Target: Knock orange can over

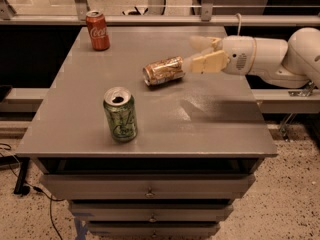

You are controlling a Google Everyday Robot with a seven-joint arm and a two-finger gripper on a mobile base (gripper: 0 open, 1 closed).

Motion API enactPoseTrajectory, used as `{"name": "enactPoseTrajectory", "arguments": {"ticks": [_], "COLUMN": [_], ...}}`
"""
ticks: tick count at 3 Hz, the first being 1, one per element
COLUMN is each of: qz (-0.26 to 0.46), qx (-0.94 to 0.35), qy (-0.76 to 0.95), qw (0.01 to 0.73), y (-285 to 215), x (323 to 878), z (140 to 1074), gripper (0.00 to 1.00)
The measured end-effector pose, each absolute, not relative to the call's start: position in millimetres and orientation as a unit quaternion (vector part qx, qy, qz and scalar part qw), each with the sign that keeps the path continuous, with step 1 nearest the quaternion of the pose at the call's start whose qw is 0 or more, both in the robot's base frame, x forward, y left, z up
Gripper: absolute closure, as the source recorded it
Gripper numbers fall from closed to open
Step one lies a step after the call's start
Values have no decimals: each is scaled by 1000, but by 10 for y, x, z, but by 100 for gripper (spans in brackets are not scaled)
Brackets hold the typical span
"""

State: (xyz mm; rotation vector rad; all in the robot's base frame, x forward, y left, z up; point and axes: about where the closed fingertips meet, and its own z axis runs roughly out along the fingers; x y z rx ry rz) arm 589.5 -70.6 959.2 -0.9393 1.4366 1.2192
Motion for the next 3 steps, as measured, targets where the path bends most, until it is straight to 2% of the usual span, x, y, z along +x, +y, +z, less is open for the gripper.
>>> {"name": "enactPoseTrajectory", "arguments": {"ticks": [3], "qz": [385], "qx": [-413], "qy": [597], "qw": [570], "y": [-1761], "x": [6435], "z": [9452], "gripper": [0]}}
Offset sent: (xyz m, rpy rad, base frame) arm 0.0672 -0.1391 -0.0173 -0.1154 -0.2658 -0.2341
